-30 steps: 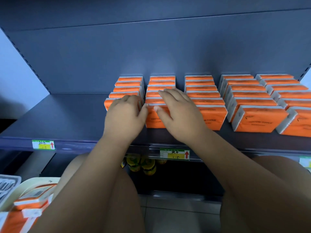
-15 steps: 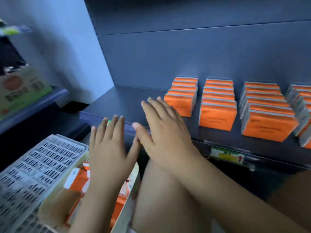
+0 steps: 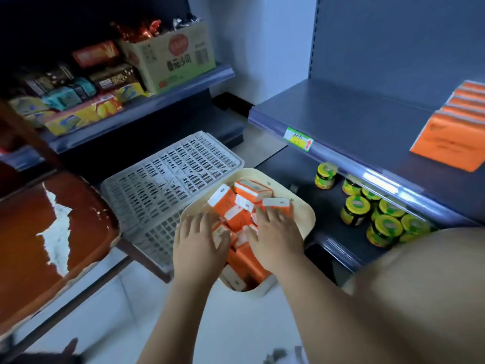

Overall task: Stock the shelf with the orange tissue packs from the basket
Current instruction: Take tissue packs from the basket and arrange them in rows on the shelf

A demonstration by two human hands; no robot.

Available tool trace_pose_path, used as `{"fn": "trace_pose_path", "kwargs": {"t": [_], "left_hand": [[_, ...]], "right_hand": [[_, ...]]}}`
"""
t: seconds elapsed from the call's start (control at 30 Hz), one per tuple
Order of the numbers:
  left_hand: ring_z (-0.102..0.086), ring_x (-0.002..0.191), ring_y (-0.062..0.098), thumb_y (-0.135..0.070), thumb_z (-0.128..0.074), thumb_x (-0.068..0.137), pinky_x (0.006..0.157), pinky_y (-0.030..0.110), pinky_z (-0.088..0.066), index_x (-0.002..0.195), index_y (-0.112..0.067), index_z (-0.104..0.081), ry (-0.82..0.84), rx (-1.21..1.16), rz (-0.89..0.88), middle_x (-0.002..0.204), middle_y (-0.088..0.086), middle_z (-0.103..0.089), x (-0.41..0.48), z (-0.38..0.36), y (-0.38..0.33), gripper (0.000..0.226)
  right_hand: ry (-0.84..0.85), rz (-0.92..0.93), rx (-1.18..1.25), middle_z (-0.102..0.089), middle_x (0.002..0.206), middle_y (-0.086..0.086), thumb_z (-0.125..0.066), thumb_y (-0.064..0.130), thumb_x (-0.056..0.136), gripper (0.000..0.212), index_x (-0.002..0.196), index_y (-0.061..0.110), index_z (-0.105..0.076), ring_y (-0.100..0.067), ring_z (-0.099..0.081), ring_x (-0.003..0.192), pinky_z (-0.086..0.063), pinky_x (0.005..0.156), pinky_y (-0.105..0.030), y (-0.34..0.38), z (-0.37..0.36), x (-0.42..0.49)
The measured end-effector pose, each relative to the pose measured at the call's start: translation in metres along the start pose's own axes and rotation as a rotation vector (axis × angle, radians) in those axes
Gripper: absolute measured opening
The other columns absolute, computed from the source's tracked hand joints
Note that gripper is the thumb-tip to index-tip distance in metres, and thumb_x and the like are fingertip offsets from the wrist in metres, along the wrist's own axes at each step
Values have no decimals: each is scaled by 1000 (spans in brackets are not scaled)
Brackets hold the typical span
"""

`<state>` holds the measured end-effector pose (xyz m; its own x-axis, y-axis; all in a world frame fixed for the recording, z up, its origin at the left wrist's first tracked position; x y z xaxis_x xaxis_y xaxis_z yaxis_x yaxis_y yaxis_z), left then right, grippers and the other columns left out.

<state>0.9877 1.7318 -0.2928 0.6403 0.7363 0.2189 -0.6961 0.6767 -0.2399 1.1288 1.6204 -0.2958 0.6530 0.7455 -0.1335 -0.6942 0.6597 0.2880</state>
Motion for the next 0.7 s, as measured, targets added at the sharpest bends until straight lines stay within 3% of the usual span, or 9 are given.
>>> {"fn": "trace_pose_path", "kwargs": {"t": [0.13,0.27,0.37,0.47,0.53,0.7], "left_hand": [[-39,148,27,-65,-45,96,120,49,-35,144,-17,-53,142,-40,25,151,3,-55,-7,-34,6,69],[-38,148,29,-59,-43,98,118,48,-37,144,-19,-52,244,-53,52,152,4,-54,-3,-63,4,61],[-38,147,31,-46,-49,101,123,47,-27,145,-17,-51,328,-42,70,153,7,-52,7,-84,0,53],[-45,140,31,-39,-53,99,118,45,-27,139,-20,-56,387,-82,105,146,6,-58,22,-106,1,44],[-48,137,32,-42,-53,97,115,46,-32,135,-20,-56,424,-83,157,144,6,-58,34,-123,6,44],[-39,142,40,-46,-58,93,115,53,-35,150,-12,-35,610,-158,430,152,15,-42,60,-164,19,70]], "right_hand": [[165,-72,-23,-47,153,-9,-36,54,102,58,148,21,-43,-33,-41,142,-37,115,-49,-14,-21,9],[304,-123,-16,-54,141,-8,-45,50,101,49,142,23,-50,-34,-51,128,-42,108,-50,-12,-41,19],[377,-132,-2,-63,125,-5,-45,47,102,39,131,25,-56,-32,-58,116,-47,101,-49,0,-58,23],[423,-181,25,-65,110,-3,-50,43,101,27,120,24,-56,-28,-63,98,-52,81,-41,7,-74,28],[416,-241,46,-64,109,-2,-54,44,99,29,121,25,-55,-27,-64,95,-49,73,-36,5,-84,30],[470,-258,88,-49,147,-1,-47,61,98,68,156,31,-27,-27,-53,132,-46,93,-36,-10,-106,39]]}}
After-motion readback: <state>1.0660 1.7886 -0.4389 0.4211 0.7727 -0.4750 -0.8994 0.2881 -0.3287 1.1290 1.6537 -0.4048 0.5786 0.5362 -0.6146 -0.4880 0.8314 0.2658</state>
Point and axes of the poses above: each hand's wrist, its own x-axis towards the middle knuckle, its own z-axis out of the back of the hand, y = z × x, the point moved 3 cm from there along x, towards the middle knuckle
